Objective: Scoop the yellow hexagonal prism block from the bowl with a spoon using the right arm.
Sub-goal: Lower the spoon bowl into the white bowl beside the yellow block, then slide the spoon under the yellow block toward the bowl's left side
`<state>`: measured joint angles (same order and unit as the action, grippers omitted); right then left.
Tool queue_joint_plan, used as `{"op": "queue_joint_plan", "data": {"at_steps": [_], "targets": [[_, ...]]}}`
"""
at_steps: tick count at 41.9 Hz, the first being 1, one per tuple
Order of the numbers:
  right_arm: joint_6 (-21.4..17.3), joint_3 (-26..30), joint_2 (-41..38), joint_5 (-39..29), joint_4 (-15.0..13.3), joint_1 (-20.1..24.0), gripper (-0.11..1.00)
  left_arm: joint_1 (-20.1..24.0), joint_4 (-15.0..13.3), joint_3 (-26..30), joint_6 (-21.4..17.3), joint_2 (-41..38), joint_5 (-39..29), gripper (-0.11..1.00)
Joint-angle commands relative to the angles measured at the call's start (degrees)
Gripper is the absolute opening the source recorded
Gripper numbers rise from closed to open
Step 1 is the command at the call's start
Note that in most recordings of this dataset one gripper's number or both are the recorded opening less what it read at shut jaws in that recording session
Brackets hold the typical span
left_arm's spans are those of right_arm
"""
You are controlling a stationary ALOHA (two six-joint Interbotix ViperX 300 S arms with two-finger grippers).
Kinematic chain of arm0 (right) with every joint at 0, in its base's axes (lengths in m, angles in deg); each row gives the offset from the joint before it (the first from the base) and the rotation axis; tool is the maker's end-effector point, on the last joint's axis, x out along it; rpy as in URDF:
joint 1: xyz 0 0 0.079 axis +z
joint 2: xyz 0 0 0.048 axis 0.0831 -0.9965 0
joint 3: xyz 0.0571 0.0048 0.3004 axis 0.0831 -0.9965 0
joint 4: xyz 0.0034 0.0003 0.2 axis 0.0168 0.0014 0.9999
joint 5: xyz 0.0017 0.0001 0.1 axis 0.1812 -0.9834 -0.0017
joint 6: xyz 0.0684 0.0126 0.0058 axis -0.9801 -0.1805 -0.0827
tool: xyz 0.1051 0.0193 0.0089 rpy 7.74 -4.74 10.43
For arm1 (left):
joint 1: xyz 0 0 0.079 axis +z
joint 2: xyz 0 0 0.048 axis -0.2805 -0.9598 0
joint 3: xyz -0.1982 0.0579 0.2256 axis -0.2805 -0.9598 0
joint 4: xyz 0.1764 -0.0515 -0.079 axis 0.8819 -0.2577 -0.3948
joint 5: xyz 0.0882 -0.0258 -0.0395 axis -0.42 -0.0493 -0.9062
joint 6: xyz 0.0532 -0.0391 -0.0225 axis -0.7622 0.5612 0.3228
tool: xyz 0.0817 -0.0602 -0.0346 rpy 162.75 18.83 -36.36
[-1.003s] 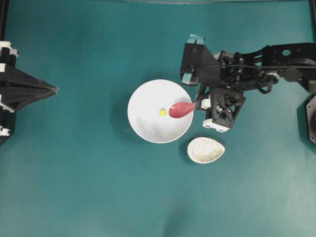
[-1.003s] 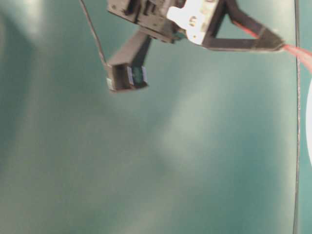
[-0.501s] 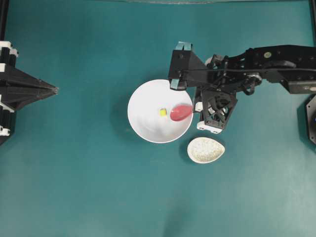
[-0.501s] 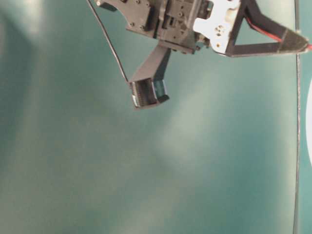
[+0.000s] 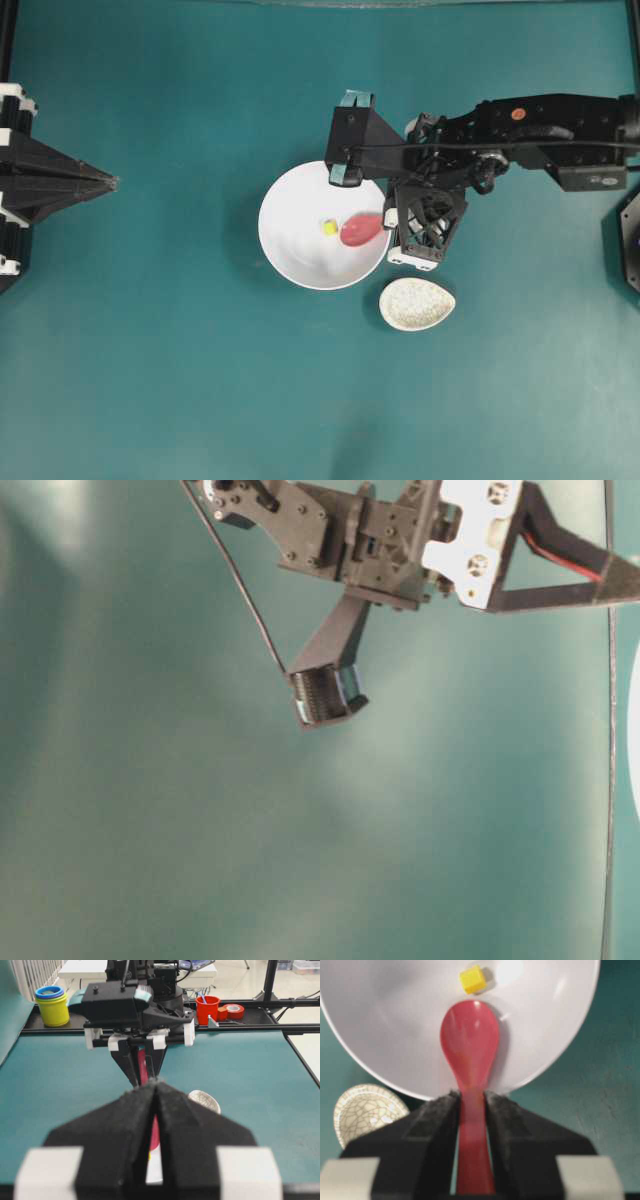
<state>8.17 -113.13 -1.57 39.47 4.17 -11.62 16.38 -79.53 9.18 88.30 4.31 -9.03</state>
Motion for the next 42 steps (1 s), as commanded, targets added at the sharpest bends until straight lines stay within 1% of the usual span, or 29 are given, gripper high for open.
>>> {"op": "queue_joint_plan", "data": {"at_steps": [1,7,16,42], "targets": [[0.1,1.5,0.3,0.4,-0.3,-0.2,0.24,-0.1,0.2,1.5,-0.1,-0.4,0.3,0.01],[0.1,2.2,-1.3,1.3,-0.6,-0.2,0.24,-0.1,0.2,1.5,-0.2,-0.5,0.3,0.01],[0.3,3.6,-3.2,4.7,-0.6,-0.2,0.24,-0.1,0.2,1.5,-0.2,-0.5,0.3,0.01],[0.1,4.4,-3.6,15.6,0.2,-0.1,0.24,0.2,0.2,1.5,-0.1,-0.4,0.2,0.01]]}}
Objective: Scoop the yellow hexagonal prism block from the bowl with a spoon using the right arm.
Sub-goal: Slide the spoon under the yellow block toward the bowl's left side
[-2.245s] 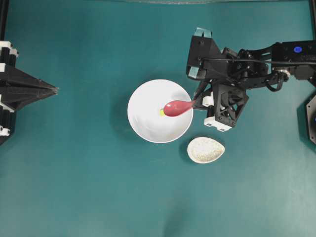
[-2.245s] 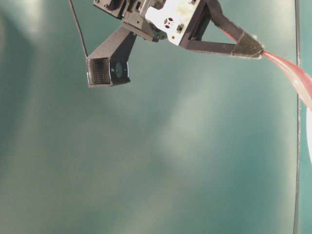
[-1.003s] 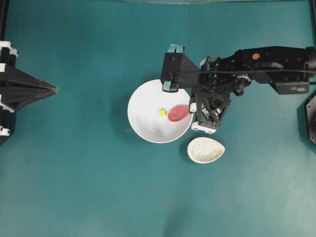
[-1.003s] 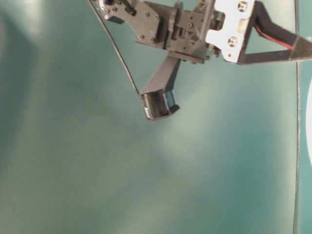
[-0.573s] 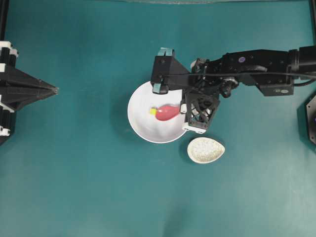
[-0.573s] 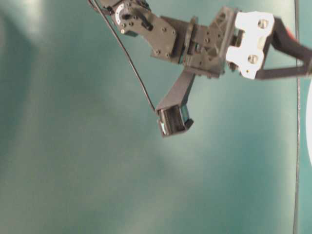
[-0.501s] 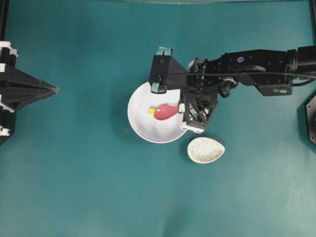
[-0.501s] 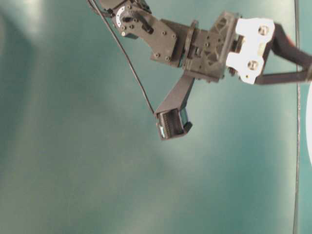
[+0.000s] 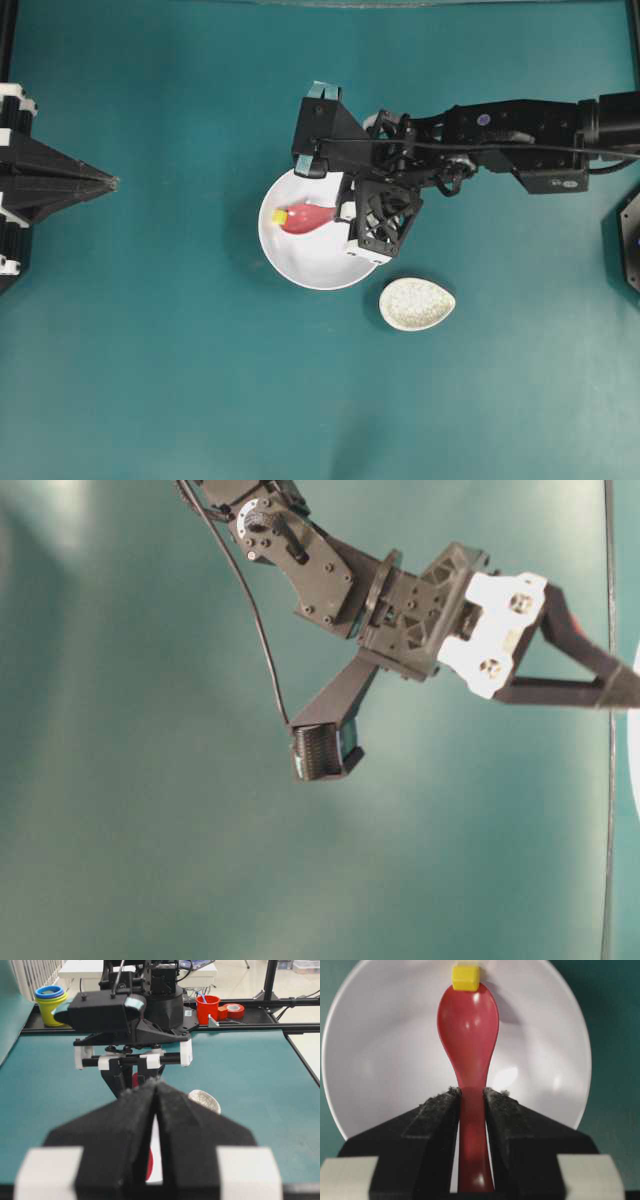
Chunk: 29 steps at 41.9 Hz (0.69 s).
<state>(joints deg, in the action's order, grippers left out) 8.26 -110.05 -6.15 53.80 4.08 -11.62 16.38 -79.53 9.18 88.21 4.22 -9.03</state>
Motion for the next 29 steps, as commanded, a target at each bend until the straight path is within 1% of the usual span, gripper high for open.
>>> {"op": "queue_joint_plan", "data": {"at_steps": [1,16,29], "targets": [[-0.1,1.3,1.1,1.5,0.2,-0.2,0.24,0.3,0.2,1.5,0.0,-0.4,0.2,0.01],[-0.2,1.4,1.7,1.8,0.3,-0.1,0.24,0.9,0.2,1.5,0.1,-0.5,0.2,0.01],[-1.1,0.4,5.4,1.8,0.3,-0.1,0.24,0.9,0.2,1.5,0.1,-0.4,0.2,0.01]]}}
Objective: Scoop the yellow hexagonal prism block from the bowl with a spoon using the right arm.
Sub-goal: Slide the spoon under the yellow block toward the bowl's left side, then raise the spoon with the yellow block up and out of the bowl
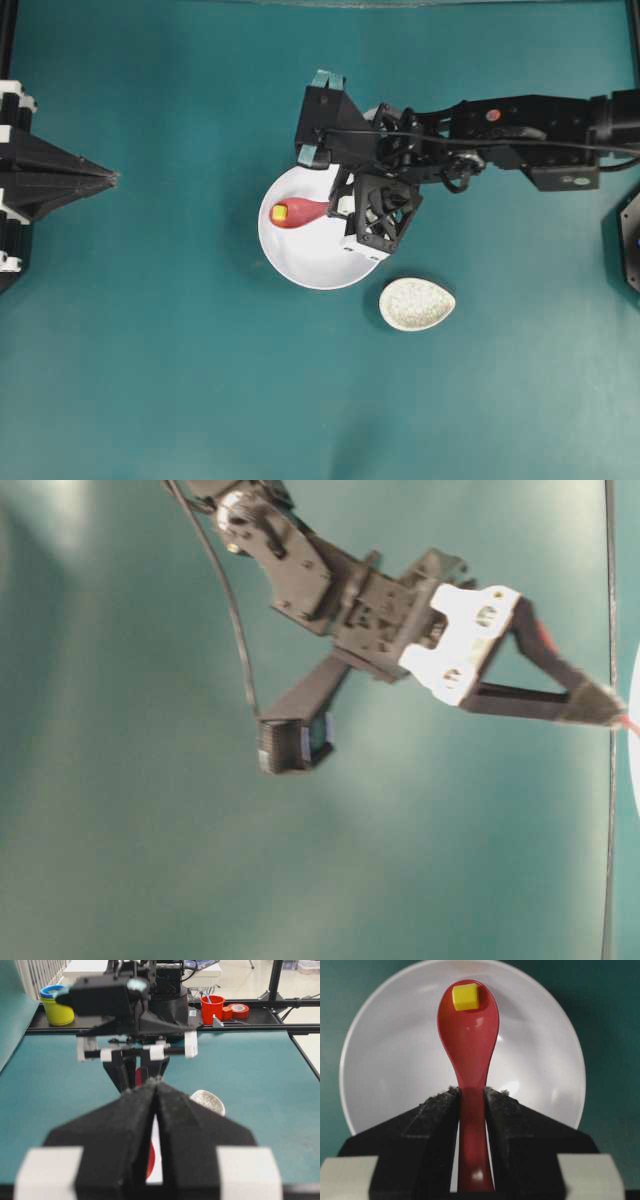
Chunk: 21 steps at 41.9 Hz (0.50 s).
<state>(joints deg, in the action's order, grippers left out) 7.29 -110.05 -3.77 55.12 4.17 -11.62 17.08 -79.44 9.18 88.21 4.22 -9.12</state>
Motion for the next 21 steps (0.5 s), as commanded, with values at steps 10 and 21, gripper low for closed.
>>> {"op": "queue_joint_plan", "data": {"at_steps": [10,21], "targets": [[-0.2,-3.1,9.1,4.5,0.7,-0.1,0.24,0.2,0.1,1.5,0.1,-0.5,0.3,0.01],[-0.2,-10.5,19.3,9.1,1.2,-0.1,0.24,0.2,0.1,1.5,0.1,-0.4,0.4,0.01]]}}
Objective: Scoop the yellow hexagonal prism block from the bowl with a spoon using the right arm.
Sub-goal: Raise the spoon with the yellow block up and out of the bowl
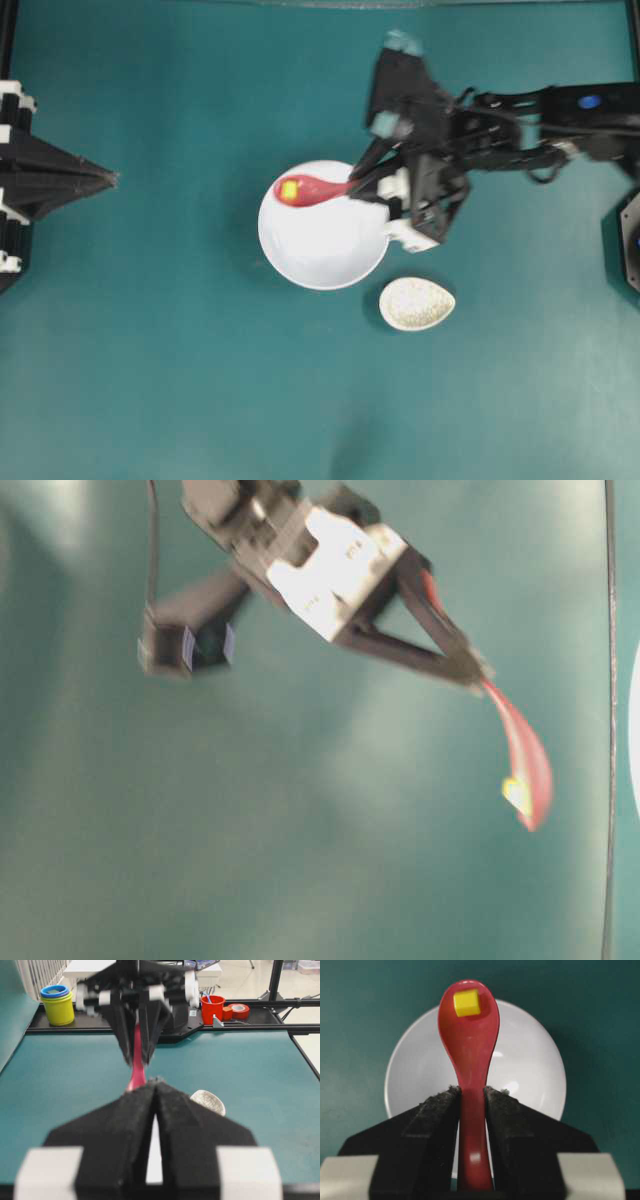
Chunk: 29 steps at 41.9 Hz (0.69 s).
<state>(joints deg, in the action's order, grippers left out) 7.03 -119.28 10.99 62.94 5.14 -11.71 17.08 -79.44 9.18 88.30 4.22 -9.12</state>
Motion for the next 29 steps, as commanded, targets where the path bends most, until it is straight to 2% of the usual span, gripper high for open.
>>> {"op": "queue_joint_plan", "data": {"at_steps": [1,12,29], "targets": [[0.1,-1.9,5.4,1.6,0.4,-0.1,0.24,0.2,0.1,1.5,0.1,-0.4,0.3,0.01],[0.1,-7.6,13.5,5.7,0.4,0.0,0.24,0.2,0.1,1.5,0.1,-0.2,0.4,0.01],[0.2,-8.1,14.2,5.8,0.4,0.3,0.24,0.2,0.1,1.5,0.0,-0.2,0.3,0.01]]}}
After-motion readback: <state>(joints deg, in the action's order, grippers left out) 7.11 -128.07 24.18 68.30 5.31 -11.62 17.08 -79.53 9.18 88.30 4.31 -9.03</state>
